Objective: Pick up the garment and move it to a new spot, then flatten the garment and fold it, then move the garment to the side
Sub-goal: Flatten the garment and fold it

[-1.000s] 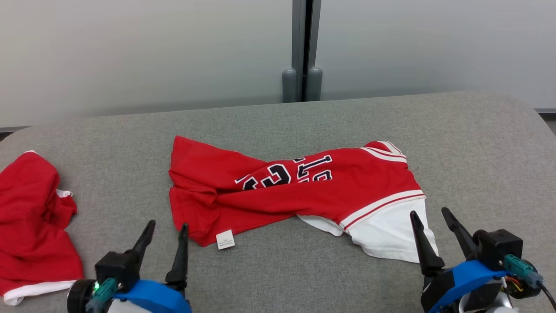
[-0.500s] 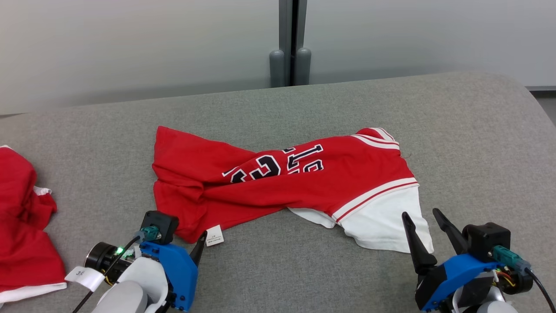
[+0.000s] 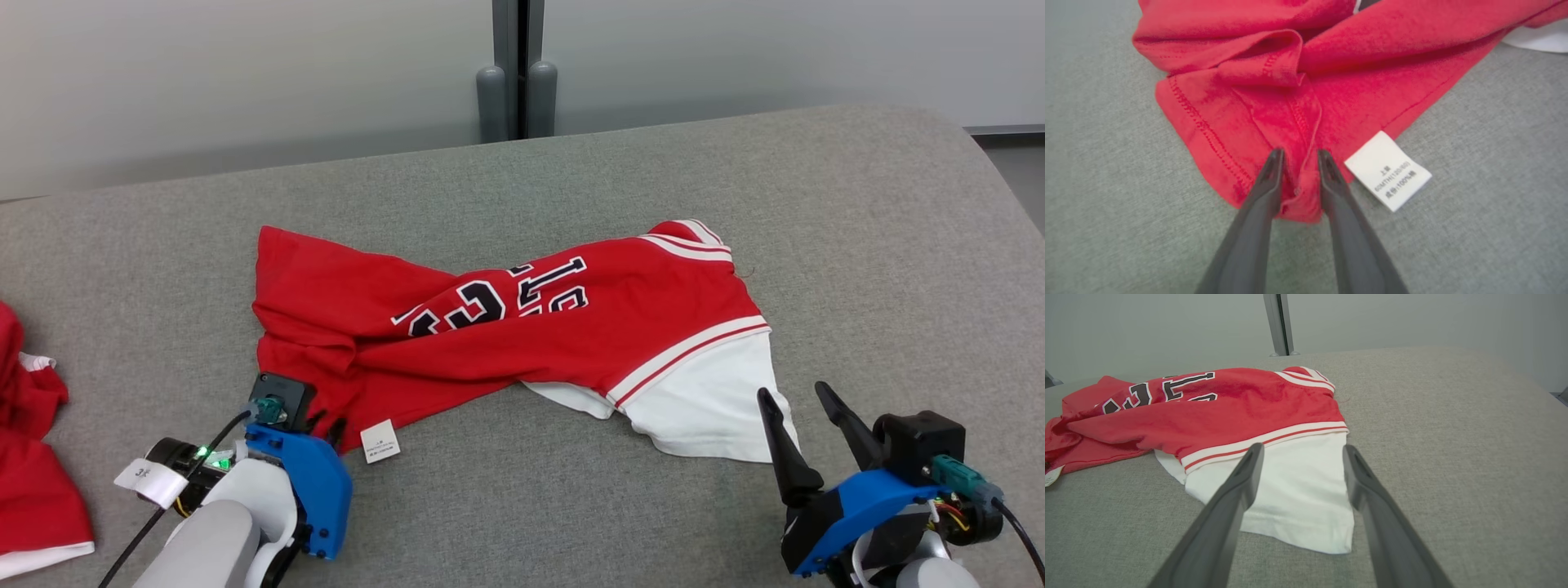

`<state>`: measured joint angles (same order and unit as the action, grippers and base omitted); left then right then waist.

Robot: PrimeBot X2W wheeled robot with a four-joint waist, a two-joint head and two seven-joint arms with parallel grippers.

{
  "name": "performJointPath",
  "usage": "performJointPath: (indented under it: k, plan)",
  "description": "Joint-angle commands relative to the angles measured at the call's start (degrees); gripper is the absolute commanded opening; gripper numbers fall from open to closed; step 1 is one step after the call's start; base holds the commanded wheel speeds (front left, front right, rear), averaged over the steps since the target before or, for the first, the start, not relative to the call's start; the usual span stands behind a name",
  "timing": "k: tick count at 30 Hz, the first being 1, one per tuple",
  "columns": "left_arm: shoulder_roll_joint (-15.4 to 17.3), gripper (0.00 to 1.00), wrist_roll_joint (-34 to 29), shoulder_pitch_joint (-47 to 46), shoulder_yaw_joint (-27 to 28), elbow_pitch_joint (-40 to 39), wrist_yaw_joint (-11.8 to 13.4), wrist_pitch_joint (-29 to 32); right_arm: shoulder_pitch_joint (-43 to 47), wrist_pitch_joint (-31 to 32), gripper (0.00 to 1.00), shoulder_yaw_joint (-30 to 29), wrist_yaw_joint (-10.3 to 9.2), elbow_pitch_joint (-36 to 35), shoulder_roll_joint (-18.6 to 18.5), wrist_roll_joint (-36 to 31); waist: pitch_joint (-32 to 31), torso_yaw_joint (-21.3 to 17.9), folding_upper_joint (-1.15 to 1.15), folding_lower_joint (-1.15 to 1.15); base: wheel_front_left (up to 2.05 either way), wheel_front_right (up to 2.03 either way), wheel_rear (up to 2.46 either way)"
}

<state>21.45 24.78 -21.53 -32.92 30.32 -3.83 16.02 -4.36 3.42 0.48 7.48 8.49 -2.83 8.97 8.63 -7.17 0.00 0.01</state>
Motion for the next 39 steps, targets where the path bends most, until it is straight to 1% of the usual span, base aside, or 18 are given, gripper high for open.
performJointPath:
  k: [1,5,9,13,17,20,26,30,32,34,38,39]
  plan:
    - [-0.1,0.00,0.7,-0.1,0.8,-0.2,0.7,-0.9,-0.3,-0.5,1.00,-0.3,0.03,0.0,-0.1,0.3,0.1,0.0,0.00,-0.01,0.00,0.00,0.00]
    - [-1.0,0.00,2.6,1.8,3.2,-1.2,3.1,-3.4,0.5,-0.3,1.00,-1.3,0.03,0.1,-0.1,0.9,0.4,0.1,0.00,-0.01,0.00,0.00,0.00]
    - [-2.0,0.00,5.1,5.3,6.5,-4.3,6.1,-8.2,2.2,1.7,1.00,-3.6,0.03,-0.2,-0.1,2.0,0.6,0.3,0.00,-0.01,0.00,0.00,0.00]
    - [-3.1,0.00,7.0,9.2,8.5,-7.9,7.6,-12.4,3.9,5.1,1.00,-5.4,0.03,-0.9,-0.1,2.9,1.3,0.6,0.00,-0.01,0.00,0.00,0.00]
    - [-3.6,0.00,7.4,11.3,9.2,-10.2,8.3,-15.5,2.9,6.8,1.00,-6.2,0.03,1.2,-0.1,3.6,2.2,1.0,0.00,-0.01,0.00,0.00,0.00]
    - [-4.2,0.00,7.8,12.2,9.3,-10.9,8.7,-16.5,0.6,7.5,1.00,-6.2,0.03,5.0,-0.1,3.9,2.5,1.4,0.00,-0.01,0.00,0.00,0.00]
    - [-4.8,0.00,8.1,12.2,8.8,-11.2,8.4,-17.1,-4.1,7.6,1.00,-6.0,0.03,14.3,-0.1,3.3,3.0,2.5,0.00,-0.01,0.00,0.00,0.00]
    - [-4.8,0.00,8.3,12.1,8.6,-11.4,8.1,-17.5,-5.8,8.2,0.99,-4.0,0.09,18.6,0.2,3.0,3.1,2.9,0.00,-0.01,0.00,0.00,0.00]
    - [-4.9,0.00,8.4,12.2,8.6,-11.6,8.0,-17.7,-6.5,8.1,0.00,-3.0,0.11,19.8,0.3,3.6,3.1,3.0,0.00,-0.01,0.00,0.00,0.00]
    - [-4.9,0.00,8.7,12.4,8.6,-11.8,7.9,-17.7,-6.6,8.3,0.00,-2.5,0.16,19.9,0.4,4.2,2.9,3.0,0.00,-0.01,0.00,0.00,0.00]
    - [-5.2,0.00,10.2,13.2,9.3,-13.4,7.3,-18.3,-6.2,6.8,0.00,-3.7,0.07,15.4,-0.1,6.2,2.0,2.8,0.00,-0.01,0.00,0.00,0.00]
    - [-5.2,0.00,10.2,13.2,9.3,-13.4,7.3,-18.3,-6.2,6.8,0.00,-3.7,0.07,15.4,-0.1,6.2,2.0,2.8,0.00,-0.01,0.00,0.00,0.00]
